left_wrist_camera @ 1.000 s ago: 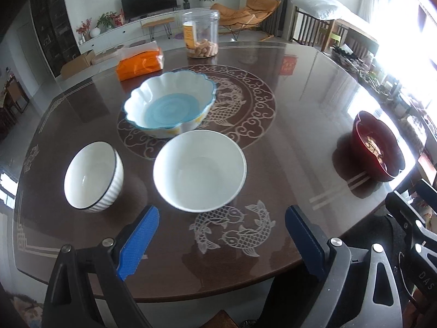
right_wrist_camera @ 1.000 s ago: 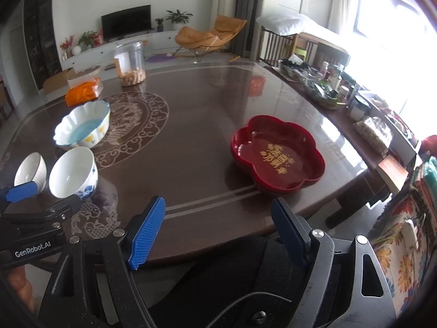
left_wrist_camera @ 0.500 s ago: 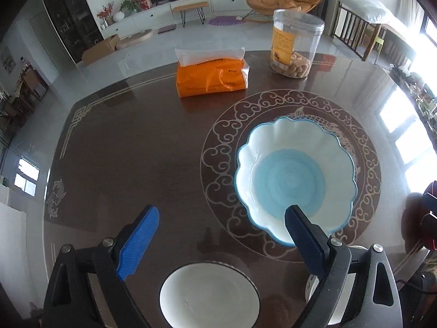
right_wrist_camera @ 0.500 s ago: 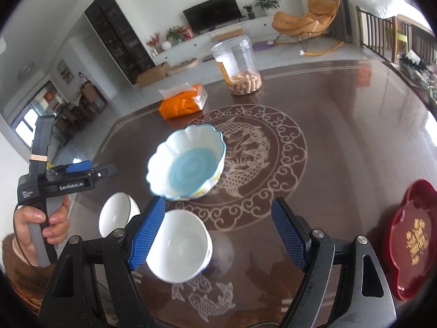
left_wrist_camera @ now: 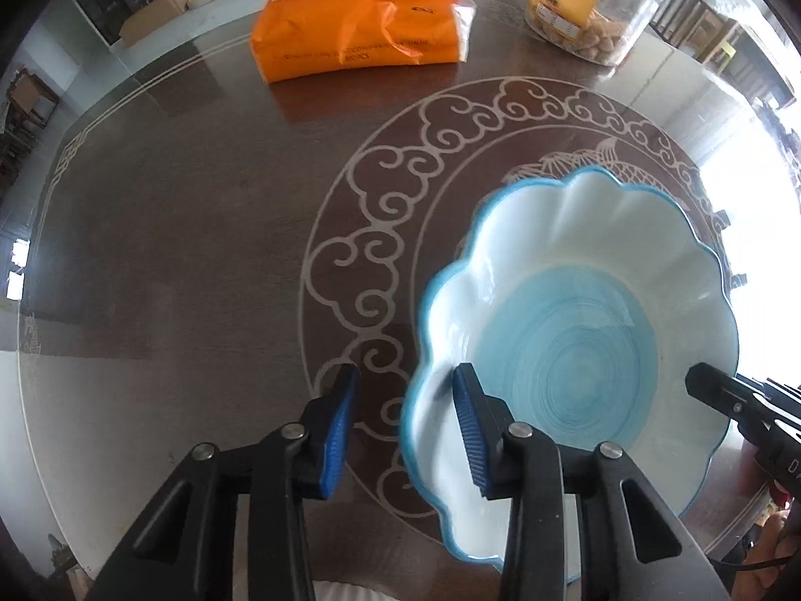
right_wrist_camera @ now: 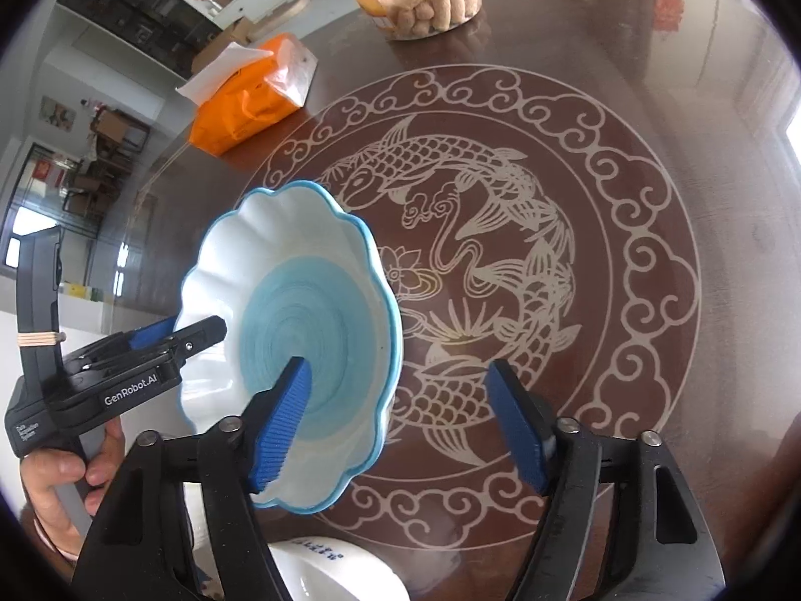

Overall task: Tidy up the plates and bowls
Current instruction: 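Grasp the rim of the blue-rimmed scalloped bowl with the left gripper, then carry the scalloped bowl beside the red plates and release it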

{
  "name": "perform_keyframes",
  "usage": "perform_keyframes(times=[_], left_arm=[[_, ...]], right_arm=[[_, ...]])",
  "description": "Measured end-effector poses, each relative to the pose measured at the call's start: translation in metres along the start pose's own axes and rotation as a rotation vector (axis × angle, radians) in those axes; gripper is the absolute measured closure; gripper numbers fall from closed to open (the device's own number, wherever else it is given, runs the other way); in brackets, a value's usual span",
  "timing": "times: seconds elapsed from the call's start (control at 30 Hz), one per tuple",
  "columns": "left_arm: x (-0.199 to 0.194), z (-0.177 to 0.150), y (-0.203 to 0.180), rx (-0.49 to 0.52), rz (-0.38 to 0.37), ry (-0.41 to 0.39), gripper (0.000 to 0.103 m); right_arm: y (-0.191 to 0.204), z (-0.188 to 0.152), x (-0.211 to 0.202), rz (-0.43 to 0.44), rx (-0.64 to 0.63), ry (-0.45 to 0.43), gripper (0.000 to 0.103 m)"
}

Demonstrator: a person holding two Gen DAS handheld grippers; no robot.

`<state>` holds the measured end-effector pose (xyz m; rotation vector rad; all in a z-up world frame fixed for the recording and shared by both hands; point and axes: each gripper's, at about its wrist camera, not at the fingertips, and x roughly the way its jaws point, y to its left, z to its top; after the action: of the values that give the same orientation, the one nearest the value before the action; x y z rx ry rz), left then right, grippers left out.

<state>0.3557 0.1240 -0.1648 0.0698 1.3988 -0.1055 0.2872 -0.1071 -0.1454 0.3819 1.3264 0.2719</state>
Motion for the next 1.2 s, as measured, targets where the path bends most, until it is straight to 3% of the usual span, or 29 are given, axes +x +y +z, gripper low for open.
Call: perform_keyframes(times=[0.03,0.13,0.27,0.43,0.67,0.87,1.2], left_arm=[[0.001,-0.002,-0.004,0.011,-0.014,-0.001,0.079],[0.000,-0.005,-0.013,0.016,0.029,-0.015,0.080],[-0.004,-0.005,-0.029,0.008,-0.024,-0.017,0.080],[-0.015,-0.002,-0.079,0.096,-0.051,-0.054,0.080],[-0.006,-0.006,-0.163,0.257,-0.092,-0.032,0.080],[-0.002,-0.027,-0.219,0.396,-0.074,-0.017,0.080],[-0.021,-0.095,-0.243,0.538,-0.049,0.007,0.080]], right_arm=[[0.000,0.000,0.003,0.027,0.008,0.012,0.091],[0.006,0.001,0.006,-0.001,-0.026,0.018,0.091],[-0.002,-0.001,0.000,-0.009,-0.016,0.001,0.091],[-0.031,-0.014,-0.027,-0.035,0.001,-0.032,0.090],[-0.081,-0.049,-0.086,-0.117,0.053,-0.100,0.088],[-0.126,-0.084,-0.105,-0.150,0.148,-0.127,0.088],[-0.150,-0.155,-0.110,-0.095,0.231,-0.129,0.088]])
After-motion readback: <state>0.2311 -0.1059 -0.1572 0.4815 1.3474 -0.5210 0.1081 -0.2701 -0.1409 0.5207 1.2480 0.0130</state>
